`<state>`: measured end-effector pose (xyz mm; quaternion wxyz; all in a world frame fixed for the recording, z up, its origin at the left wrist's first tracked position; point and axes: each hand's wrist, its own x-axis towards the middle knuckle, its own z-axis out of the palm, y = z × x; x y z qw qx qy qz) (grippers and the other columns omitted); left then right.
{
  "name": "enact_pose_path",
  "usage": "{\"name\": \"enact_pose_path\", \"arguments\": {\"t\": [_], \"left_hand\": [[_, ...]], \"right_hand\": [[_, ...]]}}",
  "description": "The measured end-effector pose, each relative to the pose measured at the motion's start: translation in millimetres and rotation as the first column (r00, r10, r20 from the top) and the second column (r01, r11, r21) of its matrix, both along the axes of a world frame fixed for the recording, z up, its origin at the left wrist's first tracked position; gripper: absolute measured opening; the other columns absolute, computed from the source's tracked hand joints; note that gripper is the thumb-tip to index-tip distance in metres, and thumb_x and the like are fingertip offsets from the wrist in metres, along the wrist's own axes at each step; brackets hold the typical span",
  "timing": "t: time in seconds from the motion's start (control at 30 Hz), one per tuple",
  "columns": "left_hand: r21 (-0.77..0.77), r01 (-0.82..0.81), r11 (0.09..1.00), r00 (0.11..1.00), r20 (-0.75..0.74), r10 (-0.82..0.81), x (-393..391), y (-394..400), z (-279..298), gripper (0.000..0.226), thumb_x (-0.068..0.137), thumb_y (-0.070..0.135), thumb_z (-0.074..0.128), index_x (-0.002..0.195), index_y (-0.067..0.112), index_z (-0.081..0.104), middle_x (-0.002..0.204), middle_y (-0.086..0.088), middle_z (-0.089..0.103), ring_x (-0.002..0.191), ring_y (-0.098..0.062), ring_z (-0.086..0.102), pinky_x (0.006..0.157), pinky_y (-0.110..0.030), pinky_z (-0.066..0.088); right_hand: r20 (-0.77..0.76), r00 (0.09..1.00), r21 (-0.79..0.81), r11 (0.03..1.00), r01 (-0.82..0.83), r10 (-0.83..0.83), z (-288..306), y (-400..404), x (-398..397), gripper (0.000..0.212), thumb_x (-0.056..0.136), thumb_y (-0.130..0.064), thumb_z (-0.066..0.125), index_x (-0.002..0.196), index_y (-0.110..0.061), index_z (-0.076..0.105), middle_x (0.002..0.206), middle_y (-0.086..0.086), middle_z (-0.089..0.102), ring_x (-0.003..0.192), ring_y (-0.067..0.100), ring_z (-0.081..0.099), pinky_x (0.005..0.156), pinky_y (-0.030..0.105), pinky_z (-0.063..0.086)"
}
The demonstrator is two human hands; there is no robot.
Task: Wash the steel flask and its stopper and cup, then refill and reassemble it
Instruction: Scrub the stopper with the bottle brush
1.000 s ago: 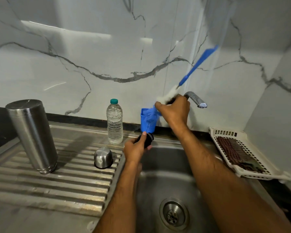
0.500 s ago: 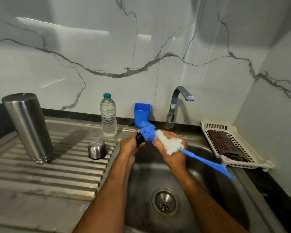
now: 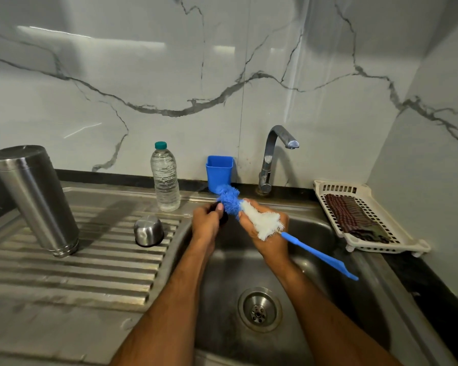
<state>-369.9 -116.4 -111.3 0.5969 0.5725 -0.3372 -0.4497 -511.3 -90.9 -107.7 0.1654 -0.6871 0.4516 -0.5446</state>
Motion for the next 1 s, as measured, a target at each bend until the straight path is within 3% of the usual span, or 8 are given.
{"name": "enact_pose_path", "arguments": {"t": [0.13, 0.3, 0.4, 0.53, 0.6, 0.77, 0.9, 1.0], "left_hand": [[-0.087, 0.017, 0.996, 0.968, 0.252, 0.006, -8, -2, -5, 0.044, 0.090, -0.002, 0.067, 0.130, 0.015, 0.067, 0.122, -0.003, 0.071, 0.114, -0.019, 0.066, 0.106, -0.041, 0.051], [-0.034, -0.073, 0.997, 0.946, -0.319, 0.058, -3, 5, 5, 0.024, 0.085, -0.005, 0.075, 0.106, 0.002, 0.065, 0.113, -0.019, 0.071, 0.105, -0.031, 0.070, 0.093, -0.042, 0.058], [0.029, -0.044, 0.999, 0.890, -0.453, 0.053, -3, 7, 2, 0.009, 0.088, -0.001, 0.073, 0.090, 0.002, 0.065, 0.102, -0.019, 0.072, 0.104, -0.034, 0.070, 0.101, -0.047, 0.055], [0.039, -0.068, 0.997, 0.900, -0.428, 0.078, -7, 7, -1, 0.020, 0.090, -0.008, 0.067, 0.107, 0.001, 0.068, 0.109, -0.020, 0.072, 0.107, -0.035, 0.069, 0.100, -0.053, 0.054], [-0.037, -0.093, 0.995, 0.941, -0.329, 0.076, -11, 7, 1, 0.036, 0.088, -0.017, 0.061, 0.118, 0.003, 0.068, 0.113, -0.015, 0.071, 0.109, -0.028, 0.067, 0.097, -0.042, 0.057], [-0.144, -0.182, 0.973, 0.966, -0.210, 0.149, -14, 5, 4, 0.044, 0.088, -0.020, 0.058, 0.124, 0.004, 0.067, 0.118, -0.007, 0.069, 0.111, -0.019, 0.065, 0.085, -0.021, 0.054], [-0.119, -0.303, 0.945, 0.919, -0.299, 0.257, -4, 0, 1, 0.042, 0.090, -0.018, 0.057, 0.126, 0.002, 0.066, 0.117, -0.010, 0.070, 0.109, -0.022, 0.067, 0.076, -0.018, 0.055], [-0.184, -0.215, 0.959, 0.937, -0.317, 0.150, -8, 3, 4, 0.047, 0.090, -0.024, 0.049, 0.127, 0.000, 0.065, 0.121, -0.011, 0.069, 0.109, -0.019, 0.066, 0.078, -0.016, 0.058]], "right_hand": [[0.151, 0.988, 0.038, 0.999, 0.008, -0.013, 9, 3, 2, 0.018, 0.090, -0.007, 0.071, 0.078, -0.001, 0.060, 0.063, 0.016, 0.053, 0.055, 0.018, 0.045, 0.048, 0.039, 0.040], [0.223, 0.975, -0.025, 1.000, 0.001, 0.004, 5, 5, -7, 0.022, 0.088, -0.006, 0.072, 0.073, 0.000, 0.058, 0.062, 0.017, 0.051, 0.054, 0.024, 0.043, 0.046, 0.039, 0.039], [0.187, 0.982, 0.023, 1.000, 0.006, -0.011, -2, 7, -6, 0.016, 0.090, -0.012, 0.072, 0.078, -0.005, 0.064, 0.069, 0.014, 0.060, 0.060, 0.026, 0.055, 0.049, 0.043, 0.049], [0.118, 0.993, -0.005, 1.000, 0.014, -0.013, 1, 8, -1, 0.028, 0.091, -0.010, 0.070, 0.069, -0.014, 0.053, 0.061, 0.009, 0.048, 0.055, 0.018, 0.041, 0.044, 0.036, 0.040], [0.097, 0.994, 0.015, 0.999, 0.048, -0.049, 1, 4, 0, 0.020, 0.091, -0.022, 0.067, 0.075, -0.013, 0.059, 0.063, 0.005, 0.058, 0.054, 0.020, 0.055, 0.048, 0.039, 0.048], [0.137, 0.984, 0.371, 0.927, 0.053, -0.111, -10, 22, 1, 0.036, 0.094, -0.023, 0.071, 0.123, -0.026, 0.050, 0.115, -0.010, 0.056, 0.105, 0.010, 0.058, 0.074, 0.007, 0.048], [0.095, 0.992, 0.037, 0.996, 0.081, -0.084, -2, 22, 16, 0.009, 0.090, -0.012, 0.073, 0.083, -0.011, 0.068, 0.075, 0.004, 0.070, 0.065, 0.023, 0.066, 0.060, 0.043, 0.057], [0.180, 0.968, 0.029, 0.985, 0.173, -0.175, 5, 9, 22, 0.013, 0.089, -0.014, 0.073, 0.077, -0.013, 0.067, 0.065, 0.008, 0.065, 0.058, 0.031, 0.063, 0.054, 0.046, 0.054]]}}
